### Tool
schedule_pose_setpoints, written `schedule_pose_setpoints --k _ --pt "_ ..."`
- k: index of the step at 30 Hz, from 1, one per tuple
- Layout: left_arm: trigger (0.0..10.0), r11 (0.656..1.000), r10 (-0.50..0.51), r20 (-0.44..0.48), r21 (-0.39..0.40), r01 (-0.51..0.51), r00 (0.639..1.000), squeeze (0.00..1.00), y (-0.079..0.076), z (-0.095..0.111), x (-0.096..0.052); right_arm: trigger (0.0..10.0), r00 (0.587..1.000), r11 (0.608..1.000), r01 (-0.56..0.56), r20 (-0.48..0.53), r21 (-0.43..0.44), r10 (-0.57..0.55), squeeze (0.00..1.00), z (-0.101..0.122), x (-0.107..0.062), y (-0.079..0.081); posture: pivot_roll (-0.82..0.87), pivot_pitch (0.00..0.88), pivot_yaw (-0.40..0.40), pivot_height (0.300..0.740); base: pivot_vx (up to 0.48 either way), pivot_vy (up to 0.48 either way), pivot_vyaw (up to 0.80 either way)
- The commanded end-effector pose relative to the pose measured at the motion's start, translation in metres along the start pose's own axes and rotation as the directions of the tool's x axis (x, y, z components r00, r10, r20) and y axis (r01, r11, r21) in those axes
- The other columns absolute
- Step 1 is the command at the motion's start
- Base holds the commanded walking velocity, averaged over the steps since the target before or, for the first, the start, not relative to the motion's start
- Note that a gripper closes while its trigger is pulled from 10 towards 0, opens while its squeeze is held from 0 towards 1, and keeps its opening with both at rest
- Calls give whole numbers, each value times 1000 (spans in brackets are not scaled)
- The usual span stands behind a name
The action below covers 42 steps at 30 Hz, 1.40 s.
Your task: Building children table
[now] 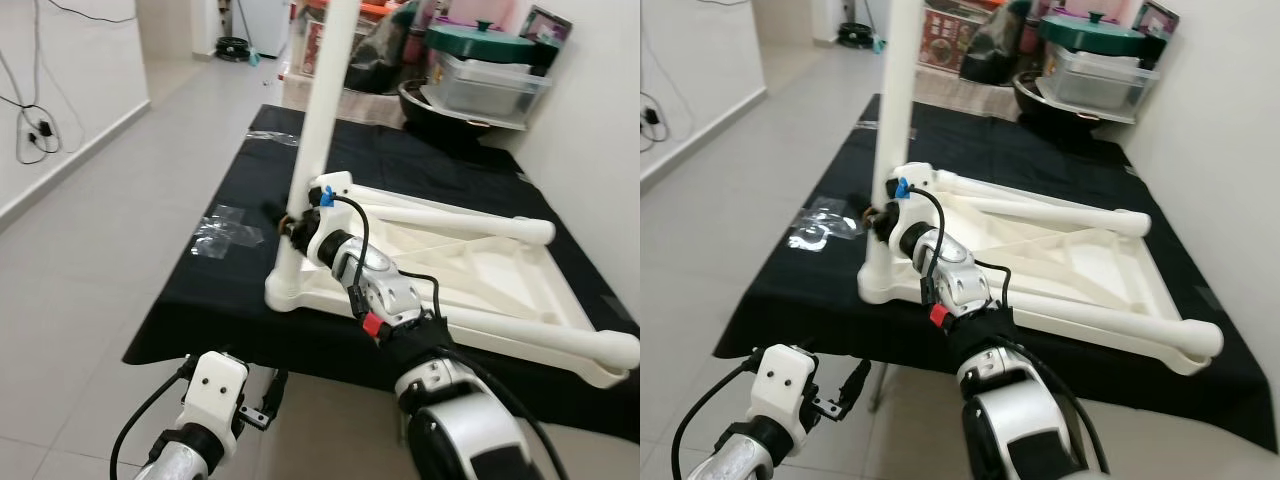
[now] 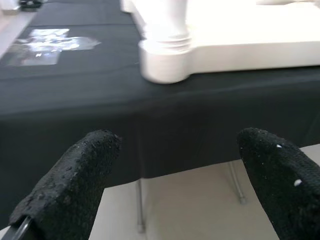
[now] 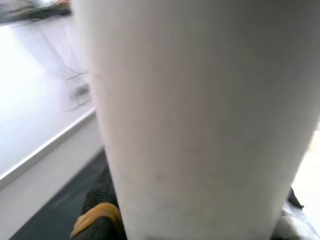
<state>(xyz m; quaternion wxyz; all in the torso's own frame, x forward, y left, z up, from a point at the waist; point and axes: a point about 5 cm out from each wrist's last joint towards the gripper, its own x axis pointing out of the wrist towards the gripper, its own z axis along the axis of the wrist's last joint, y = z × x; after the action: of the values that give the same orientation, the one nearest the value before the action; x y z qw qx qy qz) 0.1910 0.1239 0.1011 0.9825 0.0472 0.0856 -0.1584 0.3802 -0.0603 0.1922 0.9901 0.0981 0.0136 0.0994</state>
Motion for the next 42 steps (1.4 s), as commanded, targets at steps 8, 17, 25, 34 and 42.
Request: schedule_pose_setpoints --k 8,17,25,34,42 --pt "10000 1000 -13 -7 1 13 1000 0 -4 -2 2 10000 995 981 93 -57 173 -85 1000 -22 -14 7 140 25 -171 740 0 0 0" --pt "10000 1000 -16 -6 -1 16 1000 0 -3 -2 3 10000 934 912 -357 65 201 351 0 -4 -14 24 137 24 -171 740 0 0 0" --pt "10000 1000 -16 -4 3 16 1000 0 -3 -2 4 10000 586 588 -803 -52 96 809 0 1 -36 13 134 21 -169 740 0 0 0" --pt "10000 1000 -17 -3 4 17 1000 0 -3 -2 4 10000 315 327 -945 -226 18 922 0 -6 -45 4 142 23 -171 740 0 0 0" --pt "10000 1000 -16 -2 2 16 1000 0 -4 -2 4 0 580 578 -814 -151 -60 801 0 -1 -20 18 145 23 -176 740 0 0 0"
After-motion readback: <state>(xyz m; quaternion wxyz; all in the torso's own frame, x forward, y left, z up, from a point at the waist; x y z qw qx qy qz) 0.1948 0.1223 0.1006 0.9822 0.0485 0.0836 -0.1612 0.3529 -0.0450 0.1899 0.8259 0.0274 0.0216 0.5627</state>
